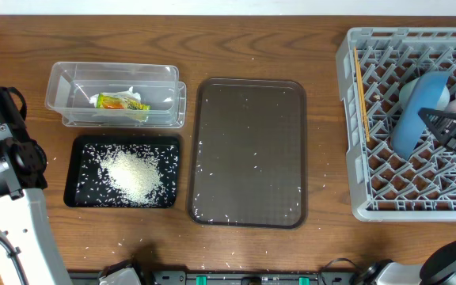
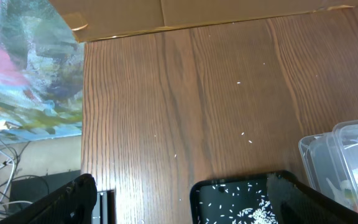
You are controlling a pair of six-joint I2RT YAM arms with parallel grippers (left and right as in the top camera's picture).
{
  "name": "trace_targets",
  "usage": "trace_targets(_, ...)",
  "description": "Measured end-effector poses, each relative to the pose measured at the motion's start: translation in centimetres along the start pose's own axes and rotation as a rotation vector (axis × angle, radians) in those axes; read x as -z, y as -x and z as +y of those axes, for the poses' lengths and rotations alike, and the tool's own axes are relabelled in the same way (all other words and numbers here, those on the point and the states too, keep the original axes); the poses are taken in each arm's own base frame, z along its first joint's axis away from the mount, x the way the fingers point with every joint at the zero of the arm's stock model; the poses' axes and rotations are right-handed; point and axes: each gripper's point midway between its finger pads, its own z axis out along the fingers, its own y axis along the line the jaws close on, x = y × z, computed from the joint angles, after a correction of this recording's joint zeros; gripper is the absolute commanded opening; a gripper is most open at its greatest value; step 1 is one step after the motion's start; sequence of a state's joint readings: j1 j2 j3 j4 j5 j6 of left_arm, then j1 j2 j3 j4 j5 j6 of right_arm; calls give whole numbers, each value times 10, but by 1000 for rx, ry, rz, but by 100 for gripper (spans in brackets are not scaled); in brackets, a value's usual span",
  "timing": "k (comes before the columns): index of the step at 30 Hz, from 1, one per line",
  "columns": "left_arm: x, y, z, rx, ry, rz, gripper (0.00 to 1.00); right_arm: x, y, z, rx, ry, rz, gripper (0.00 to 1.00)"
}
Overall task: Sort waste into correct bins and load items into the dishwasher rack
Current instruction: 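Lower the blue plate upright into the rack slots with the right gripper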
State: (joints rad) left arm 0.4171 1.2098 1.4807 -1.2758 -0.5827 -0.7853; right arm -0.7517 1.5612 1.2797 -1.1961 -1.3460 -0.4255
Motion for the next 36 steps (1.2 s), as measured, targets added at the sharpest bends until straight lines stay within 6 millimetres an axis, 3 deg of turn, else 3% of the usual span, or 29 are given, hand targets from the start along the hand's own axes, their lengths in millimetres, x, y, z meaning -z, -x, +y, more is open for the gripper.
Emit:
trace_targets(12, 0, 0, 0, 0, 0, 0, 91, 1, -8, -16, -60, -99, 43, 2)
trace_targets(30, 0, 0, 0, 0, 0, 0, 90, 1, -3, -5, -69, -47, 17, 1)
trace_targets(36, 0, 0, 0, 0, 0, 0, 91, -10, -3, 2, -36, -9, 33, 1)
